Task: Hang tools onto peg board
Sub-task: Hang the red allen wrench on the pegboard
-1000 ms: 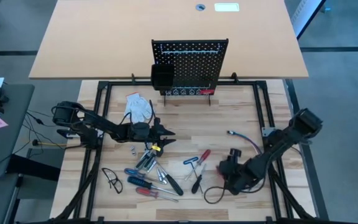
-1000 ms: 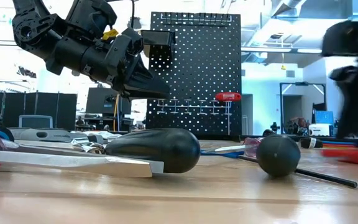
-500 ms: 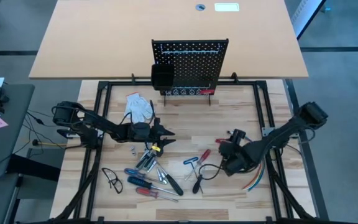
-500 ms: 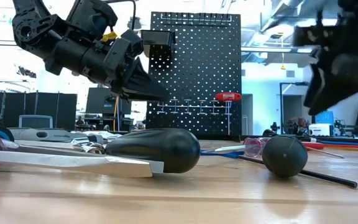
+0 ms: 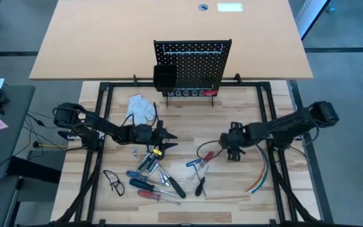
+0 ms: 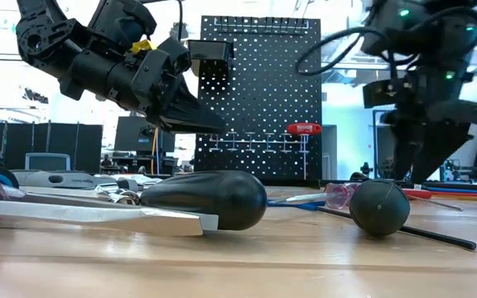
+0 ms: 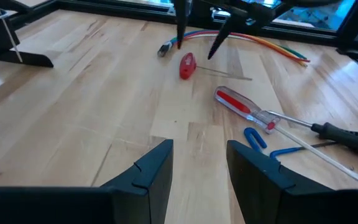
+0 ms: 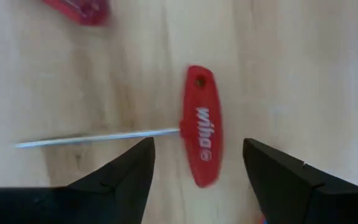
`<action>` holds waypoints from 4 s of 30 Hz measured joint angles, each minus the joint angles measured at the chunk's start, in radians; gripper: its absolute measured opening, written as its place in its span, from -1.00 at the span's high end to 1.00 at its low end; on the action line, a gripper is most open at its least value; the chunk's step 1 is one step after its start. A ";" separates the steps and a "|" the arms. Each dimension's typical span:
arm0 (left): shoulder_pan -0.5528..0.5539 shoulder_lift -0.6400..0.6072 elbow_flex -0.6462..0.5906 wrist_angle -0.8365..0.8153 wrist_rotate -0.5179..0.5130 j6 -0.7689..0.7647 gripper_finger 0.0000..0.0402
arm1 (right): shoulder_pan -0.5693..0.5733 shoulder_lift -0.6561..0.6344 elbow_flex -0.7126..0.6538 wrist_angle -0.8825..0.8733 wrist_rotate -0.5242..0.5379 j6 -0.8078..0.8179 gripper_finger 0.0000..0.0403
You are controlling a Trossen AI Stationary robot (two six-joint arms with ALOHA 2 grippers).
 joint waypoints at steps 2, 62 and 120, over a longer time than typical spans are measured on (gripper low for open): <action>0.000 0.000 0.000 -0.002 0.000 0.001 0.28 | -0.032 0.027 0.000 -0.001 -0.001 -0.058 -0.31; -0.010 0.000 0.024 -0.059 -0.023 0.073 0.28 | -0.265 0.315 0.049 0.933 0.268 -0.060 0.13; 0.231 0.391 0.456 -0.513 0.202 0.195 0.96 | 0.109 0.196 -0.217 1.325 0.102 -0.127 0.30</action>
